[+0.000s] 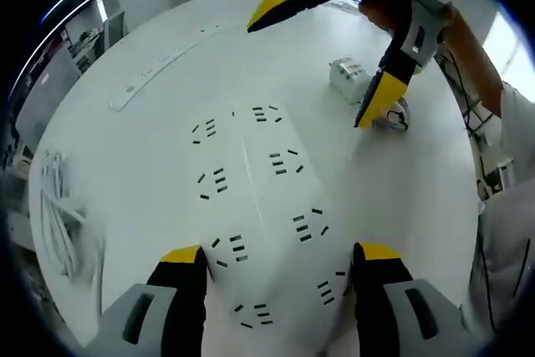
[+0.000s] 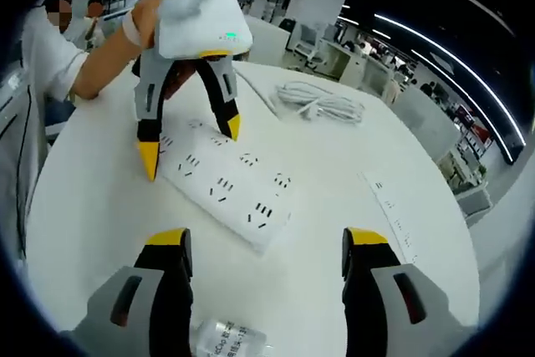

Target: Straighten the power strip on the desk, plug the charger into it

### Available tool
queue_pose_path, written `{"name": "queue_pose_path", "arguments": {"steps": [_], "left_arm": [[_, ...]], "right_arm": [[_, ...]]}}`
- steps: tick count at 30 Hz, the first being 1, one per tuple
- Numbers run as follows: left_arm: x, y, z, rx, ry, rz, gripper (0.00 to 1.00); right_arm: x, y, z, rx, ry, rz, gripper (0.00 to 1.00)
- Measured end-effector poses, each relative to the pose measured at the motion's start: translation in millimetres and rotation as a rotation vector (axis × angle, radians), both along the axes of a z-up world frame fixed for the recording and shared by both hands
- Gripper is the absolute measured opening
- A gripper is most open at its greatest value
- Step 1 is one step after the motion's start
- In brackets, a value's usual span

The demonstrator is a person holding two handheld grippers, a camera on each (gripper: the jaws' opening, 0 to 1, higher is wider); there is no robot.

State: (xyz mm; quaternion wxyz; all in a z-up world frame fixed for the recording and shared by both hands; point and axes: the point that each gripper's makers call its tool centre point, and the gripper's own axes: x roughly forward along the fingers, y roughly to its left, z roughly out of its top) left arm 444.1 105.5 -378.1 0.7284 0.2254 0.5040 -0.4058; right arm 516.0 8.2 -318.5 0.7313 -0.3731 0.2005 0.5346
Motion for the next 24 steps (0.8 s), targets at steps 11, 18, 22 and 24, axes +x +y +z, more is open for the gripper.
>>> {"name": "queue_pose_path", "arguments": {"steps": [11,18,22,24], "left_arm": [[0.5,-1,0.0,-0.007,-0.001,-0.005,0.72],[1.1,-2,-0.1,-0.012,-0.002,-0.009,0.72],[0.5,-2,-0.2,-0.012,-0.002,-0.010,0.72],[0.1,-2,-0.3,-0.011,-0.003,-0.011,0.72]], "right_arm": [[18,20,-27.5,-0.220,-0.011,0.184,0.66],[18,26,-37.5,-0.387,0.012,0.327,0.68],[25,33,-39.9,-0.441,0.029,0.367,0.68],[24,33,-44.2,-0.480,0.049,0.385,0.68]]}}
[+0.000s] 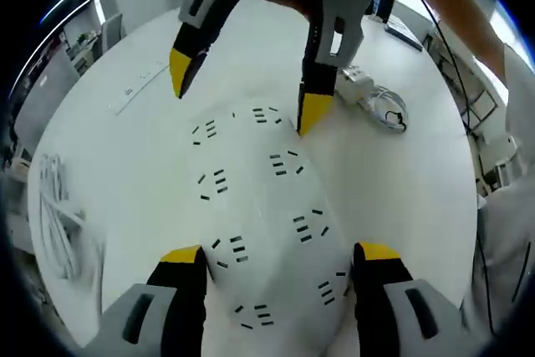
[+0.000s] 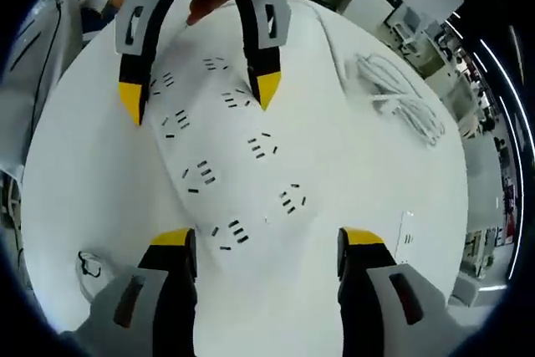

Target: Straighten the power strip on the desk, plug the charger into it

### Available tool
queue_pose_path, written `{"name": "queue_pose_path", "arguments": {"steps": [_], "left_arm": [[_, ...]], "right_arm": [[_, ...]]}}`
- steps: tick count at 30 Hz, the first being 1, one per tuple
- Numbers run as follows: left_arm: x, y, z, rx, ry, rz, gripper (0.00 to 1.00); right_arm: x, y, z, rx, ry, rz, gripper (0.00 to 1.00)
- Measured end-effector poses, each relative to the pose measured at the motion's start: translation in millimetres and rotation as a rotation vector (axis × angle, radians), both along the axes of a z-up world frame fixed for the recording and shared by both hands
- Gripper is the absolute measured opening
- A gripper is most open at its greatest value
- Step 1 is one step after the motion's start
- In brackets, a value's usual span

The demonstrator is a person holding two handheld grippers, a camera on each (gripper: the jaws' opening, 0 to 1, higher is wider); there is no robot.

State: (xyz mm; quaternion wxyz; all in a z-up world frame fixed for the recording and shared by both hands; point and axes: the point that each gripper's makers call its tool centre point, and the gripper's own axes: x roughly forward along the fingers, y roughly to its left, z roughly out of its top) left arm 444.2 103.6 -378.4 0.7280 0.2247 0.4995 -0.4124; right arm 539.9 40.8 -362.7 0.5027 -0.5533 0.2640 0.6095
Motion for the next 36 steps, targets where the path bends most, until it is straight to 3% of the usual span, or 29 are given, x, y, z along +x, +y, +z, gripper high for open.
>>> {"name": "queue_pose_path", "arguments": {"steps": [15,23,25,36], "left_arm": [[-1.3,1,0.4,-0.001,-0.001,-0.001,0.72],[-1.3,1,0.7,0.000,-0.001,-0.002,0.73],[-1.3,1,0.8,0.000,-0.002,-0.003,0.73],[-0.1,1,0.9,0.004,-0.003,-0.004,0.73]], "right_arm": [[1,10,-12.8,-0.169,0.026,0.138,0.75],[0,10,-14.3,-0.195,0.045,0.173,0.73],[-6,7,-16.1,-0.210,0.086,0.190,0.67],[-7,7,-16.7,-0.220,0.089,0.188,0.66]]}}
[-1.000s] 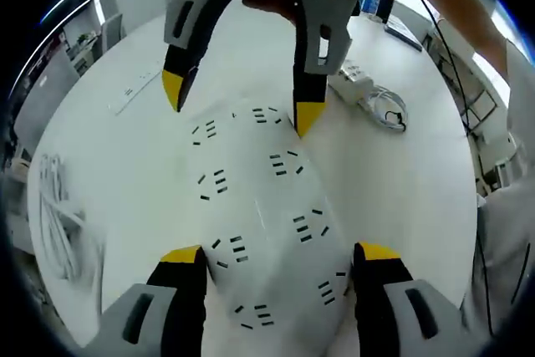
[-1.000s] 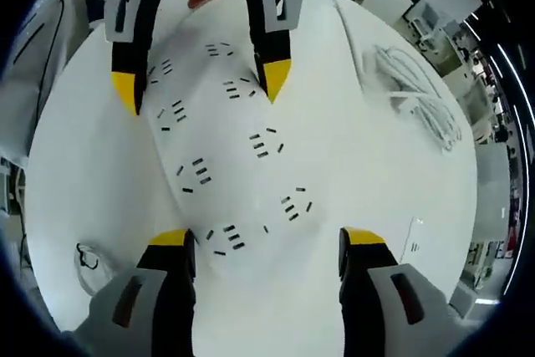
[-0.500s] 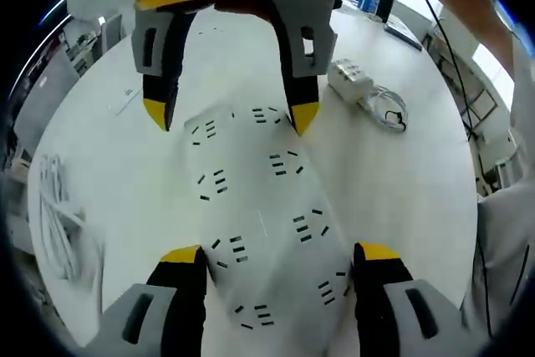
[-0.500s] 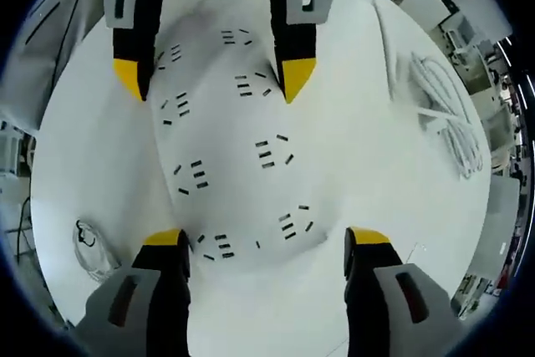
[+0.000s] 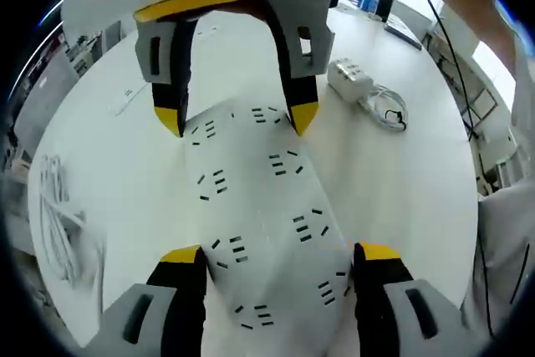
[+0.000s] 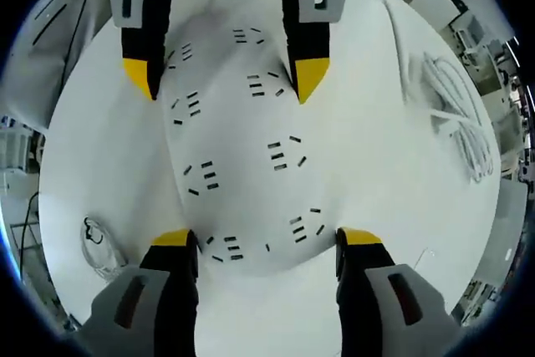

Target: Straighten the power strip on the desk, plug the charger into it

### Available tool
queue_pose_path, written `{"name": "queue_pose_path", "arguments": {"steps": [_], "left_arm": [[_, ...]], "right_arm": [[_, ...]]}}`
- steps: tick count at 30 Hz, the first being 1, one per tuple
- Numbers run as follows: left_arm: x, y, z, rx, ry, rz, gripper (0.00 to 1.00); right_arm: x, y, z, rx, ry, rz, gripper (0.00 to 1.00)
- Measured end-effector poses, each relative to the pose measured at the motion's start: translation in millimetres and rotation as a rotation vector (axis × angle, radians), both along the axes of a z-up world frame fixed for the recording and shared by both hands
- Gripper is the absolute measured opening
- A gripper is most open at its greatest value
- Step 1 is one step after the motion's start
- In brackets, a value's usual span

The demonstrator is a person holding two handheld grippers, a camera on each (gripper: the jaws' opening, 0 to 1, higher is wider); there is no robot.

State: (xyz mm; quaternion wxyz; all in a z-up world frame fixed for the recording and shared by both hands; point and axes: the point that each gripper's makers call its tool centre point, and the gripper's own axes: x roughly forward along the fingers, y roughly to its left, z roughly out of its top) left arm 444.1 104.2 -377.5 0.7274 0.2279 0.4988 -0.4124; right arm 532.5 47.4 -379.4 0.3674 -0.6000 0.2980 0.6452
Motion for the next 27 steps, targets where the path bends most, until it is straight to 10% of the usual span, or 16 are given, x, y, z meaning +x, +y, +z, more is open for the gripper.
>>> {"name": "queue_pose_path", "arguments": {"steps": [27], "left_arm": [[0.2,-0.7,-0.2,-0.008,-0.008,-0.027,0.73]], "right_arm": [[0.9,1.0,-0.2,0.015,0.008,-0.031,0.66]]}}
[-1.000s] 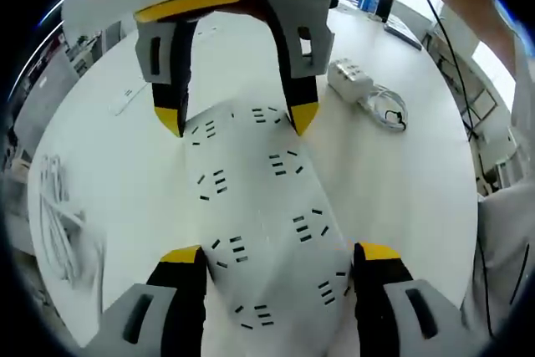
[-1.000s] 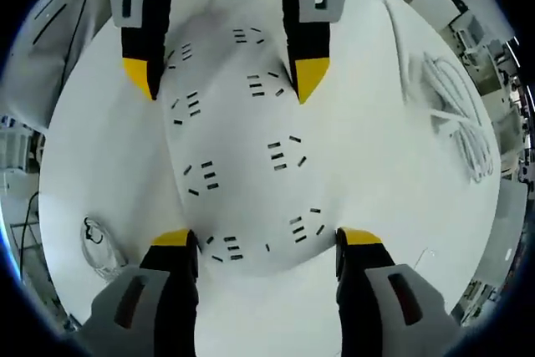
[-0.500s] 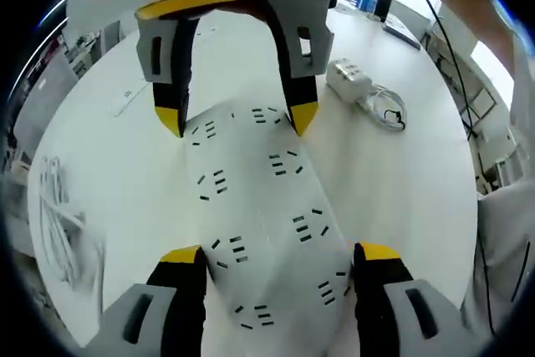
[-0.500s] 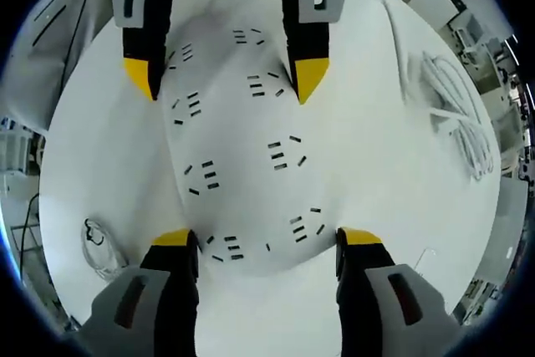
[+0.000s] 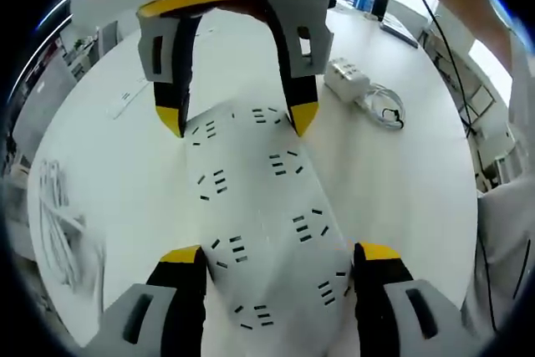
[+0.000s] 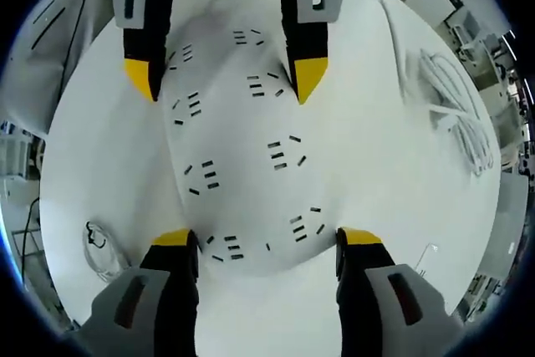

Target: Straighten the power strip on the desk, plug the charger into it

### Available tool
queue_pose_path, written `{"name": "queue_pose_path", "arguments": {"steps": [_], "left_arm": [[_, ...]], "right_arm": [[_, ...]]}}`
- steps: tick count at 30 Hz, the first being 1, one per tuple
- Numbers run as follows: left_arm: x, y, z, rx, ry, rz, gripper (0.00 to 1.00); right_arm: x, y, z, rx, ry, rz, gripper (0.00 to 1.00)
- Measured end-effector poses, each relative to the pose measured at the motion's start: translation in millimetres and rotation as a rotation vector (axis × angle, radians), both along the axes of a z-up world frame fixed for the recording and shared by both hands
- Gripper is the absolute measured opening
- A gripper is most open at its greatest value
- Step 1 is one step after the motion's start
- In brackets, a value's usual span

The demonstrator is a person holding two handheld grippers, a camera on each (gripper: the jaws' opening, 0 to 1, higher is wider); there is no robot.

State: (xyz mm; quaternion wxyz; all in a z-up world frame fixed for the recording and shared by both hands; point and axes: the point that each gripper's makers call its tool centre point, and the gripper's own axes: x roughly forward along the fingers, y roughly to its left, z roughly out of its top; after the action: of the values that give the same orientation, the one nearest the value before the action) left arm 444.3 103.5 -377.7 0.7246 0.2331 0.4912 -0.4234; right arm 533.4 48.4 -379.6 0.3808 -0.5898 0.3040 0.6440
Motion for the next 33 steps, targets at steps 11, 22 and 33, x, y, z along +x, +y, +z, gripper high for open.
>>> {"name": "queue_pose_path", "arguments": {"steps": [11,22,33], "left_arm": [[-0.6,-0.8,-0.5,0.003,-0.005,-0.013,0.73],[-0.5,-1.2,-0.9,0.001,-0.009,-0.024,0.73],[-0.9,-1.5,-1.1,-0.003,-0.012,-0.039,0.73]], "right_arm": [[-1.5,-3.1,0.1,-0.002,-0.004,-0.017,0.66],[-2.2,-5.3,-0.1,0.006,-0.002,-0.033,0.66],[-4.3,-8.0,-0.4,0.005,-0.003,-0.049,0.66]]}}
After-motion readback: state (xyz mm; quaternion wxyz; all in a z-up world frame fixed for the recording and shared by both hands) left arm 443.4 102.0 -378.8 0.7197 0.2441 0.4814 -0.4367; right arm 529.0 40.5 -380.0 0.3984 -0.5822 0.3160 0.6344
